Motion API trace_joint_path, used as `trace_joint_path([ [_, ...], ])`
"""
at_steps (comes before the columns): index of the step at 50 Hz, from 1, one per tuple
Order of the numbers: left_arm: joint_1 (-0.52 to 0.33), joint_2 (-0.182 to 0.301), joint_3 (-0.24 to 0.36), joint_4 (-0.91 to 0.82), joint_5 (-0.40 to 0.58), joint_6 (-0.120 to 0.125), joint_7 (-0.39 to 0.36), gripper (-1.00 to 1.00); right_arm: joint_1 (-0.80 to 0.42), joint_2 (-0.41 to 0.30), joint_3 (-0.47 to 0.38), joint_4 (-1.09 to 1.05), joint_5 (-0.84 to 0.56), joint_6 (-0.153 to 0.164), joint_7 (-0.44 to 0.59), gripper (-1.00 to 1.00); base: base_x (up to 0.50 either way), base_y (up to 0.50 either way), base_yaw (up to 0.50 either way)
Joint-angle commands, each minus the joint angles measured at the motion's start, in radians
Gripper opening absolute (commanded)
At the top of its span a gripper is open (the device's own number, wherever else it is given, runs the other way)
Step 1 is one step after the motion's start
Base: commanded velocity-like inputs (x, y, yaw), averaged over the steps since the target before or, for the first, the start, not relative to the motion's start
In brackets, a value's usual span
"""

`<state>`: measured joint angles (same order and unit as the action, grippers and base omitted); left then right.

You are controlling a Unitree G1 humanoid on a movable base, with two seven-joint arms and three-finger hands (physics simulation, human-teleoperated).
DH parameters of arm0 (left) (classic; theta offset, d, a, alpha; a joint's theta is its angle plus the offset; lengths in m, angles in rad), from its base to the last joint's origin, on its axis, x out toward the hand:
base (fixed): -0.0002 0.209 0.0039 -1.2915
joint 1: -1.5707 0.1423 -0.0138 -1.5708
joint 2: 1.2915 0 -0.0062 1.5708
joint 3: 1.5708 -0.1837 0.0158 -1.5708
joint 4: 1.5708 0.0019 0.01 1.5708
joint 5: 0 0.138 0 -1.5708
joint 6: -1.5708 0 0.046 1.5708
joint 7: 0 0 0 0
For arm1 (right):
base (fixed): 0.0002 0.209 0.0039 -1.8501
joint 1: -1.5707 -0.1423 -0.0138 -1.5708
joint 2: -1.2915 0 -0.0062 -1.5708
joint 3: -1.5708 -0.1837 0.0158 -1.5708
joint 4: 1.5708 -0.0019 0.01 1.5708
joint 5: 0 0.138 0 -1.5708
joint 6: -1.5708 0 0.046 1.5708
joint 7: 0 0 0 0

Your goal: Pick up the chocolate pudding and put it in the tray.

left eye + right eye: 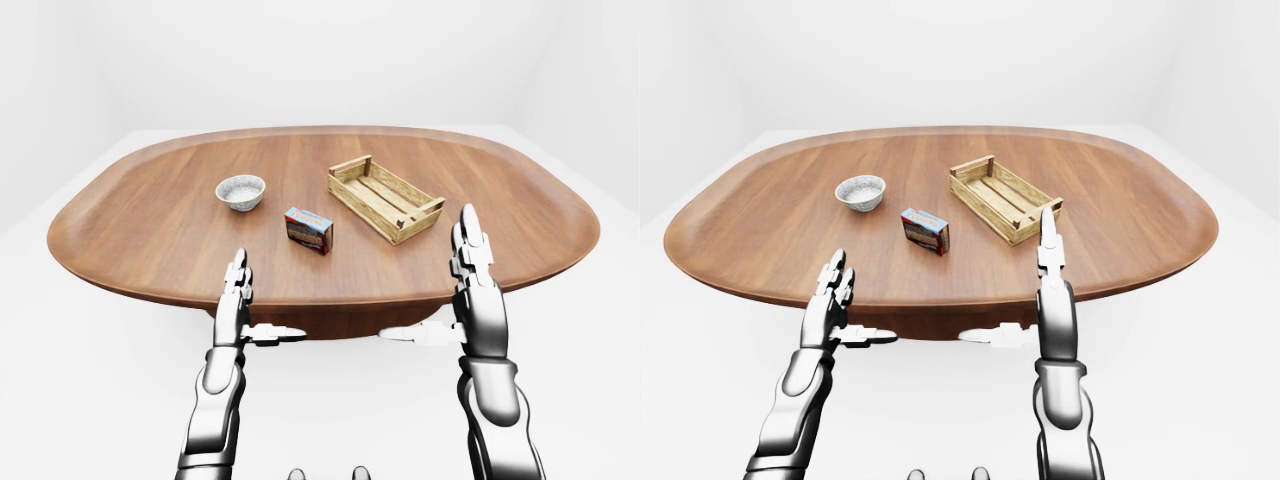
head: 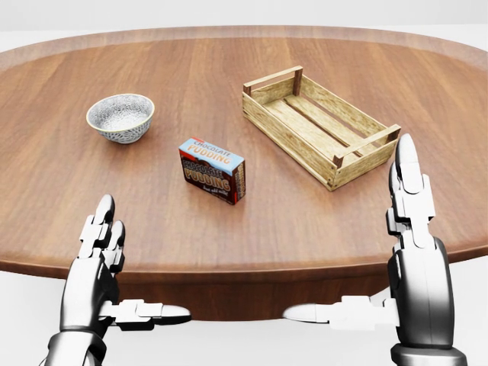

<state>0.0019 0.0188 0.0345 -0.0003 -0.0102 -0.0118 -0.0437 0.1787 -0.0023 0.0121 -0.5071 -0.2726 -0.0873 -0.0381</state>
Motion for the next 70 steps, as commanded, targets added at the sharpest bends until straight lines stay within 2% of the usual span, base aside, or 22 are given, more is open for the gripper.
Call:
trace_joint_path([
  [1,0.002,-0.001,-0.001,-0.007,0.000,0.006,0.000,1.00,0.000,0.000,0.000,0.001,0.005,0.000,0.002,1.00,0.00,0.00,0.00],
  [28,0.002,-0.001,-0.001,-0.007,0.000,0.006,0.000,1.00,-0.005,0.000,-0.003,0.010,0.009,0.000,0.000,1.00,0.07,0.00,0.00],
  [63,0.002,-0.001,-0.001,-0.008,0.000,0.006,0.000,1.00,-0.009,-0.001,-0.007,0.023,0.017,0.000,0.001,1.00,0.25,0.00,0.00],
  [65,-0.005,-0.001,0.000,0.011,0.000,-0.005,0.001,1.00,-0.009,0.000,-0.007,0.022,0.017,0.000,0.001,1.00,0.24,0.00,0.00],
  [70,-0.003,-0.001,0.001,0.007,-0.001,-0.003,0.001,1.00,-0.011,0.000,-0.008,0.022,0.019,0.000,0.000,1.00,0.23,0.00,0.00],
])
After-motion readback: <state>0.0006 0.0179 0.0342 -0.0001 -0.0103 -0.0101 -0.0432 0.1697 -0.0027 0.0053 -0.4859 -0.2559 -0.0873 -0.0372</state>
